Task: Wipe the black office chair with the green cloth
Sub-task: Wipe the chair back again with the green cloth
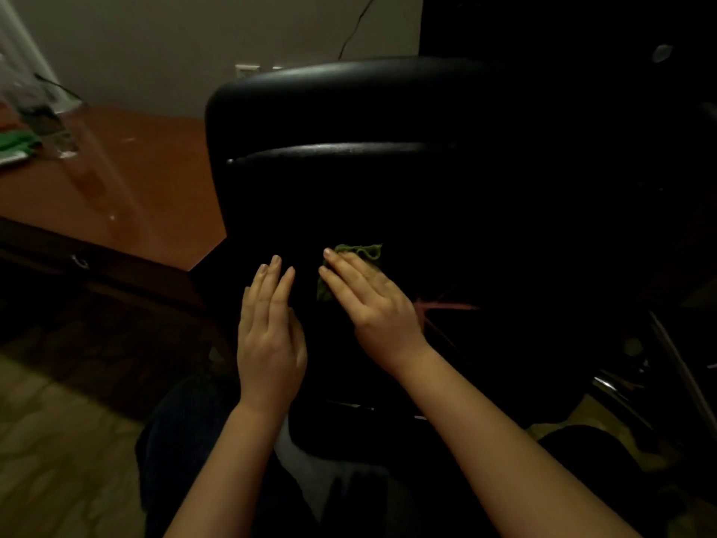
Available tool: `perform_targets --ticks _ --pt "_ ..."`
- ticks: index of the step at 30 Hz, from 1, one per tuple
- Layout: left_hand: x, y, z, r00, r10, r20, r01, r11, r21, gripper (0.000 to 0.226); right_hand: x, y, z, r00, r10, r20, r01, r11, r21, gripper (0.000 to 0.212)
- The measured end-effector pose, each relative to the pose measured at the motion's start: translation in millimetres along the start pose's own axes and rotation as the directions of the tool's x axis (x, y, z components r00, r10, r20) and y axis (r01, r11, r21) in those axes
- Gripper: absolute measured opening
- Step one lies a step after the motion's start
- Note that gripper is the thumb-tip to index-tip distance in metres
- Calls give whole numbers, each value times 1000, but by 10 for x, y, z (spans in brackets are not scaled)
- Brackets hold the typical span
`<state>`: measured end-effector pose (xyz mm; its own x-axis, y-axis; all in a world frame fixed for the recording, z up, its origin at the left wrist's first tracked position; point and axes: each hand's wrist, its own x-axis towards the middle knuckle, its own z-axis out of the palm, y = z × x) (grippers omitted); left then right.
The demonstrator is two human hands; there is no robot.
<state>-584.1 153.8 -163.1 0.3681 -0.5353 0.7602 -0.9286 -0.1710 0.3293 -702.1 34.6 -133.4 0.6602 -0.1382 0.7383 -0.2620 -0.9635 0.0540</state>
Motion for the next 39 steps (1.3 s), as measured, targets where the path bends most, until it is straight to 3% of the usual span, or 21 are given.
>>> perform_targets --ticks 9,19,30,39 --pt "161 475 349 989 137 50 -131 985 -113 47 -433 626 -608 966 218 -141 -245 945 -217 51" --pt "222 938 702 946 303 117 -259 920 -294 44 -1170 812 -1348 876 394 -279 -480 772 -416 48" --pt "200 1240 923 887 436 153 -323 821 -471 48 -1792 519 -1782 740 469 -482 -672 531 -516 44" --pt "183 1403 1084 829 540 146 -340 694 -635 51 -2029 171 -1950 672 456 -583 -740 406 -536 40"
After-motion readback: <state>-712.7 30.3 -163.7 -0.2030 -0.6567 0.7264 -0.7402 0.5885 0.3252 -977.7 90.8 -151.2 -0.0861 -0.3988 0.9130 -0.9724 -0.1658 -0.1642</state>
